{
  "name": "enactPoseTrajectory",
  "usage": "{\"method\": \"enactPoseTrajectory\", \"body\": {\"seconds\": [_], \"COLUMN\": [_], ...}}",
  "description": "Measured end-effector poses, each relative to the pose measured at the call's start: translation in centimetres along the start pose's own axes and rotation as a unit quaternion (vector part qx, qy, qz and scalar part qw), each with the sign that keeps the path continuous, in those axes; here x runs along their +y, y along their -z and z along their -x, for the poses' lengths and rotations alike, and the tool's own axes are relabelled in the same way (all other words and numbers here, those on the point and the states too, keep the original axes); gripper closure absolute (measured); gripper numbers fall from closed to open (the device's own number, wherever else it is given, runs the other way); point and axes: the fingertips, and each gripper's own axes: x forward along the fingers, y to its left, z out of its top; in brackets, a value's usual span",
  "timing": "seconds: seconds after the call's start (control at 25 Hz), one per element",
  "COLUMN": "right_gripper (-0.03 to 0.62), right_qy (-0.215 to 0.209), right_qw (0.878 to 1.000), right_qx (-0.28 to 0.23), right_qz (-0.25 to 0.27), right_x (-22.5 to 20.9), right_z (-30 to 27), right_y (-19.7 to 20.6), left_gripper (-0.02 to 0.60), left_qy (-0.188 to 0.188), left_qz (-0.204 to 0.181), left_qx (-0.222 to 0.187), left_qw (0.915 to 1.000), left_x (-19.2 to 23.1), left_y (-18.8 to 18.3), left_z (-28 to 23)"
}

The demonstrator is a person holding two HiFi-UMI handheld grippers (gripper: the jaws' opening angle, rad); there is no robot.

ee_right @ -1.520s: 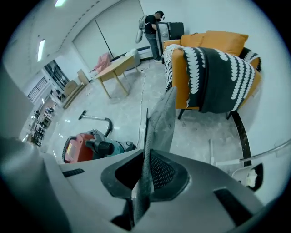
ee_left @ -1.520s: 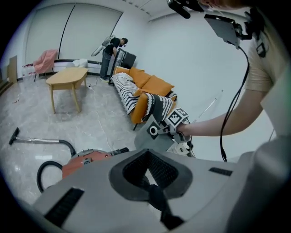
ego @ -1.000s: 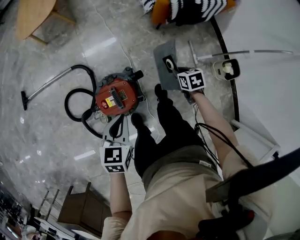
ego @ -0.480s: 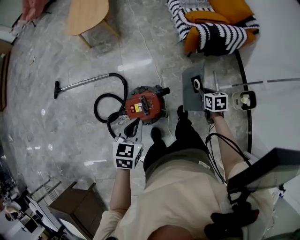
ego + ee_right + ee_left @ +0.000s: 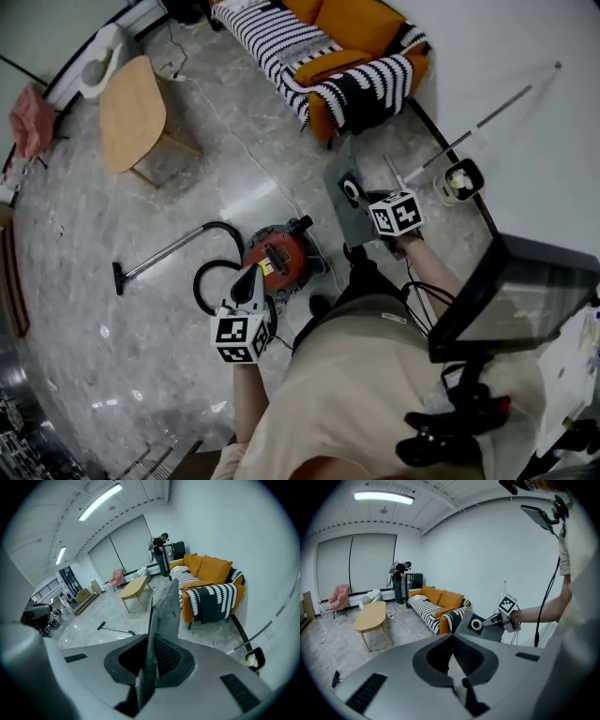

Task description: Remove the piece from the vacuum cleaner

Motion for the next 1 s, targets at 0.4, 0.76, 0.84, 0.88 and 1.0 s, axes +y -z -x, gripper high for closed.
{"method": "enactPoseTrajectory", "body": {"seconds": [0.4, 0.76, 0.84, 0.88, 1.0], "right_gripper": [0.566, 0.566, 0.566, 0.566, 0.566], "right_qy": [0.009, -0.001, -0.004, -0.007, -0.006], "right_qw": [0.999, 0.997, 0.997, 0.996, 0.995], "right_qx": [-0.020, -0.048, -0.063, -0.071, -0.091], "right_qz": [0.025, 0.064, 0.054, 0.047, 0.027], "right_x": [4.6, 10.5, 10.9, 11.1, 11.4], "right_z": [3.1, 6.0, 8.3, 9.5, 13.0], "right_y": [-0.1, -0.3, 0.1, 0.4, 1.1], "left_gripper": [0.589, 0.589, 0.589, 0.589, 0.589], "left_qy": [0.011, 0.012, 0.030, 0.040, 0.069], "left_qz": [-0.002, 0.035, 0.042, 0.043, 0.041], "left_qx": [-0.036, -0.100, -0.096, -0.094, -0.087], "left_qw": [0.9993, 0.9943, 0.9941, 0.9939, 0.9930], "left_x": [1.5, 2.2, 0.9, 0.2, -1.7], "left_y": [-0.4, 0.1, 1.0, 1.4, 1.9], "left_z": [4.1, 7.9, 7.5, 7.3, 6.6]}}
